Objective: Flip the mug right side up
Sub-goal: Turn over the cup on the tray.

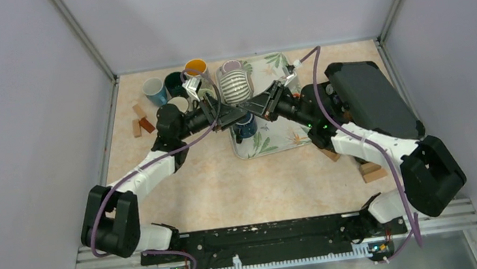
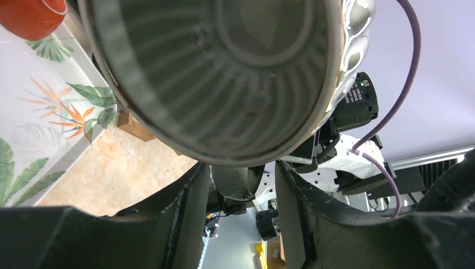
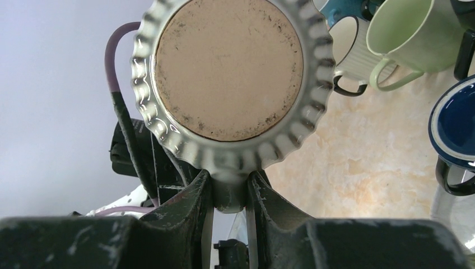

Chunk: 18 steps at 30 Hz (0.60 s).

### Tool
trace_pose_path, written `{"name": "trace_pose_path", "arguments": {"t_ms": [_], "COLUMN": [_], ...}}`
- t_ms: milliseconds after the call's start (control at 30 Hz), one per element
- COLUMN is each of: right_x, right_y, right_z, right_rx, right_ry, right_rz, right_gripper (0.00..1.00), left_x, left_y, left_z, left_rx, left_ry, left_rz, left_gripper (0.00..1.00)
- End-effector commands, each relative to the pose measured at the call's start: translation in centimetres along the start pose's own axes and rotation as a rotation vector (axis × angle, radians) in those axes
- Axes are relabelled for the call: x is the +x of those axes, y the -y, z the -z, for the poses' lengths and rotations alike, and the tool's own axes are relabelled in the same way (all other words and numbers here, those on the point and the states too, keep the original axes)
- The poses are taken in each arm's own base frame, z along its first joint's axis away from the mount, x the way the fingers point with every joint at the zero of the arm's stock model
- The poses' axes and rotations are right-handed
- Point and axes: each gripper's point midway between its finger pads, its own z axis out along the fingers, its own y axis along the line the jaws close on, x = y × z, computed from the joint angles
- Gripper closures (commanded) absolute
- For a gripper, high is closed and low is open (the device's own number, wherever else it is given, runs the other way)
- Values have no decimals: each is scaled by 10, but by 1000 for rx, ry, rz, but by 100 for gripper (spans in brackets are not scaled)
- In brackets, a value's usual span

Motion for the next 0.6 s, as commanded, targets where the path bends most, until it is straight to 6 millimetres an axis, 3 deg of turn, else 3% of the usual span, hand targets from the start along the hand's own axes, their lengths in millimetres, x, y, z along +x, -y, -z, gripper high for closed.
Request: {"name": "trace_pose_path", "arguments": {"t_ms": [0,567], "right_x": [-11,1], "right_y": [-58,-54], "right_z": [2,-1], "right_rx": [-214,-231], "right_ry": [26,-42], "right_rz": [65,64], "right_gripper": [100,100], "left_x": [-7,-8], "left_y": [25,38], "left_z": [0,1], "left_rx": [82,112], "left_ry": [6,-5], "left_rz": [-74,-105], "left_gripper": [49,69]}}
